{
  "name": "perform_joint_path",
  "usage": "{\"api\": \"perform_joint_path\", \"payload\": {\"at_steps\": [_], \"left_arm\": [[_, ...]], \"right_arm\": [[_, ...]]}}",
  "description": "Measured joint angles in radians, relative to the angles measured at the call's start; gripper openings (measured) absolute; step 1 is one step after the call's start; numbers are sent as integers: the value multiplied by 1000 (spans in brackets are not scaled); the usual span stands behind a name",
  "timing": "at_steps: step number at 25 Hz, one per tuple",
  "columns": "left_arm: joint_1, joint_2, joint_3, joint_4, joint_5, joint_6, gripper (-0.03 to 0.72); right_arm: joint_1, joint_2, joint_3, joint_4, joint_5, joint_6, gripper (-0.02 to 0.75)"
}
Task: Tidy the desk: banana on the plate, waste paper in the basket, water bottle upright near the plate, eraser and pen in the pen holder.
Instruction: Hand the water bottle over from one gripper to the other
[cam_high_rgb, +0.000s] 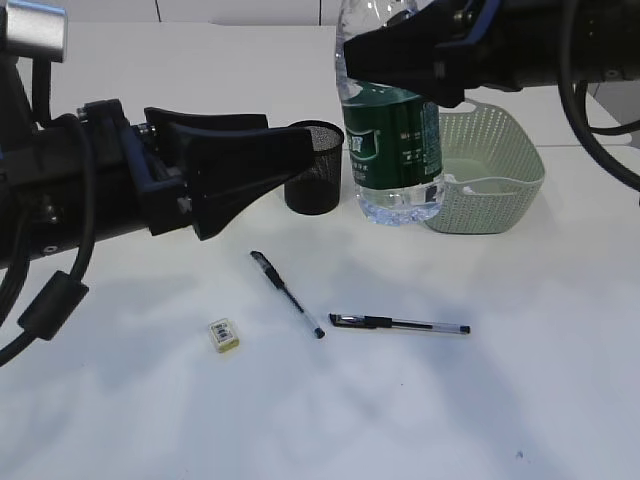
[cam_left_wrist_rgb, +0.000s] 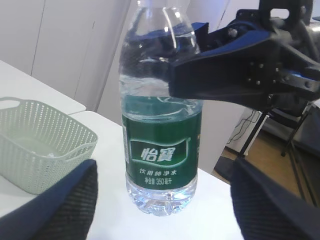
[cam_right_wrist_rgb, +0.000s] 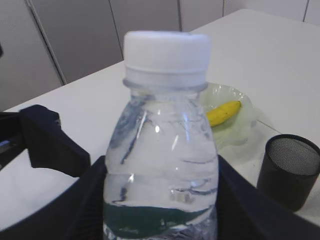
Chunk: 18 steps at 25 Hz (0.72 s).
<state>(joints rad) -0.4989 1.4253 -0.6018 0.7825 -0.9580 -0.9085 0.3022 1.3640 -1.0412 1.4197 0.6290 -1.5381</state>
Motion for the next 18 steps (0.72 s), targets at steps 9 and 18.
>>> {"api": "perform_joint_path", "payload": {"at_steps": [9,18], "left_arm": [[0,6,0,-14,-100,-41,625],[0,6,0,-14,-120,-43,687]], "right_arm": [[0,0,0,97,119,-99,409],[0,0,0,175,215,-111,409]]}}
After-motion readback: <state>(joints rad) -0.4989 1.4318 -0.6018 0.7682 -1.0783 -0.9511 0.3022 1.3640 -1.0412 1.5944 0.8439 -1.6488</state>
